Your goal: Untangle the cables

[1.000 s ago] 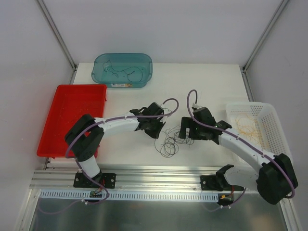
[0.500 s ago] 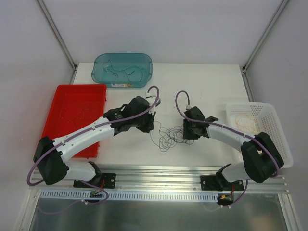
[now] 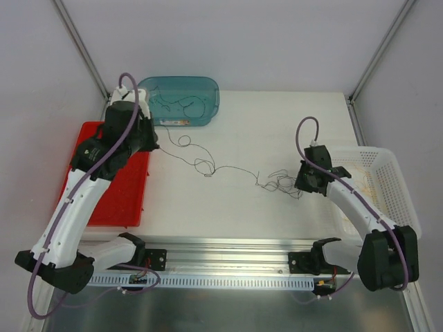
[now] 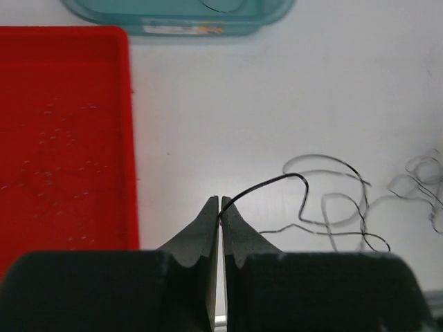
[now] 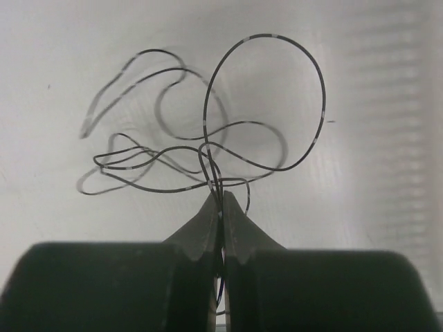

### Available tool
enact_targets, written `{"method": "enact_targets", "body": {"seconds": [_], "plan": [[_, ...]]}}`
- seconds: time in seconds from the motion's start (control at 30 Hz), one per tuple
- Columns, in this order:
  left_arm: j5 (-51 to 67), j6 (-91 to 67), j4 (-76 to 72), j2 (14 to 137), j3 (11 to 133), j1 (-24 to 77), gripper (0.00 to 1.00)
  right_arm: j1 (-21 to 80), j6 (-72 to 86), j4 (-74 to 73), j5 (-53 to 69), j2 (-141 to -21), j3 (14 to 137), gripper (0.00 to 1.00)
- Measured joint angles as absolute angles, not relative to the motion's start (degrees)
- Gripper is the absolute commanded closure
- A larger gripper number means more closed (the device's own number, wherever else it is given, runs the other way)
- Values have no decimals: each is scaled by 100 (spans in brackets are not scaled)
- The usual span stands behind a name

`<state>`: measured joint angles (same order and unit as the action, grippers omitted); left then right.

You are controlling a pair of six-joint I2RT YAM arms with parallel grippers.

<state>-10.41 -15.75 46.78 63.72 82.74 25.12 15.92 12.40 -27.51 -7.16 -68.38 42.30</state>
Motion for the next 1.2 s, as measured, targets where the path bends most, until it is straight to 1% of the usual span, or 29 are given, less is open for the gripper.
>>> {"method": "enact_targets", "body": {"seconds": [0.2,0.43,0.53,0.67,0.77,0.8,0.83,0.87,0.93,0.97,1.07,1.2], "plan": [[-2327,-1450,5400,6274,9268,1855,100,729,1118,-3103,-574,-6265,4233,99],[-3730,-1057,5774,6442,10167,1485,100,519,1039,-3277,-263,-6141,4252,99],[-3785,-954,5815,6539,10573,1422,100,484,1020,-3282,-54,-6141,4252,99],[-3199,-950,5776,6534,10822,1420,99,484,993,-3236,298,-6141,4250,97],[-2571,-969,5771,6543,10827,1420,98,504,932,-3197,543,-6147,4250,89],[-2370,-989,5767,6567,10822,1420,99,519,891,-3194,604,-6145,4250,80],[-2171,-1007,5756,6593,10805,1420,98,532,854,-3194,672,-6145,4250,74],[-2005,-1028,5732,6608,10772,1420,99,556,825,-3197,716,-6143,4252,60],[-1535,-1120,5621,6626,10619,1420,99,620,718,-3201,838,-6117,4254,53],[-1367,-1151,5564,6624,10536,1420,99,670,655,-3218,882,-6077,4270,48],[-576,-1354,5275,6613,10086,1420,100,926,497,-3339,987,-5863,4473,39],[425,-1675,4853,6615,9312,1461,100,1369,331,-3293,1170,-5489,4877,34]]}}
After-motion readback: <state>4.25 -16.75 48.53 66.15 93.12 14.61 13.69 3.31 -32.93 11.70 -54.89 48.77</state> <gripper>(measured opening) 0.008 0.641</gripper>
